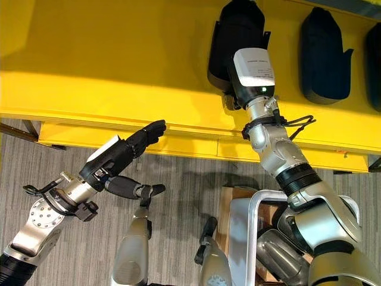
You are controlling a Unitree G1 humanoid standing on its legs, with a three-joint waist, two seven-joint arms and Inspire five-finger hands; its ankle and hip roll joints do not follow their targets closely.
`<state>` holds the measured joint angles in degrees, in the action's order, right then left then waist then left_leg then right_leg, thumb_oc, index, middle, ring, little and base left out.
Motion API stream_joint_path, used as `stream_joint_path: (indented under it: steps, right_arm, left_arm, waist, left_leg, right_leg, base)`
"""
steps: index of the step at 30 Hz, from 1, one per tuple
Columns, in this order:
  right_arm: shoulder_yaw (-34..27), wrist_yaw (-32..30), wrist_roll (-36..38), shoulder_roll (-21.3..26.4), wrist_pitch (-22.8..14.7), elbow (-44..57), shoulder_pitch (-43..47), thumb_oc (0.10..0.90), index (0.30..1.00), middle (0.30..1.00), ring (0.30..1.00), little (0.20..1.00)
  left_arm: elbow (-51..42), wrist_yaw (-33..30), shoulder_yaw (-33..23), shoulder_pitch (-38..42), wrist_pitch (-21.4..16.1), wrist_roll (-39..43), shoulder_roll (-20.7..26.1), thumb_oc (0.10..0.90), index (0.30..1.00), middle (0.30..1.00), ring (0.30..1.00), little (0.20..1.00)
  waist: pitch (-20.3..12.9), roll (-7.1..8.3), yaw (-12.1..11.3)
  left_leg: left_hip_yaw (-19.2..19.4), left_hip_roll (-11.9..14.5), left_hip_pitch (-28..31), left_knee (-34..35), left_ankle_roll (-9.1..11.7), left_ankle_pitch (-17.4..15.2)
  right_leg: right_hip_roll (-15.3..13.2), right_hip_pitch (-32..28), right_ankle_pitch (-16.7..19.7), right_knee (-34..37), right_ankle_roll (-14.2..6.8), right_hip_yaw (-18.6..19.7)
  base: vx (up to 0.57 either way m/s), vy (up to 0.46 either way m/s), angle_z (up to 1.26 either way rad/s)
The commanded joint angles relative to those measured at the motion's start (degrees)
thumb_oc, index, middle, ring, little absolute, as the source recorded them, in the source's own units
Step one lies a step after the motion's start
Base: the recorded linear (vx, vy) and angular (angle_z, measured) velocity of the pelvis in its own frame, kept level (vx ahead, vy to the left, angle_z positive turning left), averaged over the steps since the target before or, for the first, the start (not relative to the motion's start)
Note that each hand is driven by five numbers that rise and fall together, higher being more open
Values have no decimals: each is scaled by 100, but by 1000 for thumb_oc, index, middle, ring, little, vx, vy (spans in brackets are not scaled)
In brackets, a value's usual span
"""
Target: Move parts from the plastic box to the shelf.
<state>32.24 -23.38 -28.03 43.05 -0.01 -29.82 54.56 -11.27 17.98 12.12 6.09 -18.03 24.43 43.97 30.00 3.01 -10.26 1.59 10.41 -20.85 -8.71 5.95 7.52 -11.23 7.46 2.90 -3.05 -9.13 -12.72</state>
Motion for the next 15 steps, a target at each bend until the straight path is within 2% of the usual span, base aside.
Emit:
stream_joint_path:
  steps: [1,9,15]
  right_arm:
    - [-370,-148,22,641,-319,374,534,400,300,300,300,300]
    - [79,297,-186,806,-722,476,667,400,300,300,300,300]
    - [326,63,-600,956,-872,425,782,400,300,300,300,300]
  left_arm:
    - [-502,-92,6,147,-809,149,-324,900,1000,1000,1000,1000]
    - [-420,-130,63,153,-893,117,-309,900,1000,1000,1000,1000]
    - [-368,-89,94,130,-966,71,-218,900,1000,1000,1000,1000]
  waist:
    - [-310,-95,70]
    - [-301,-78,63]
    - [-311,-22,25]
  left_leg:
    - [12,3,314,-509,-173,-1045]
    - [21,-1,365,-498,-177,-1039]
    - [11,10,327,-529,-188,-1043]
  right_leg:
    - [35,281,-333,-400,262,170]
    - [38,268,-353,-452,264,165]
    - [47,258,-346,-449,252,145]
  base:
    - [0,0,0]
    - [-6,-3,-6]
    - [3,-20,0]
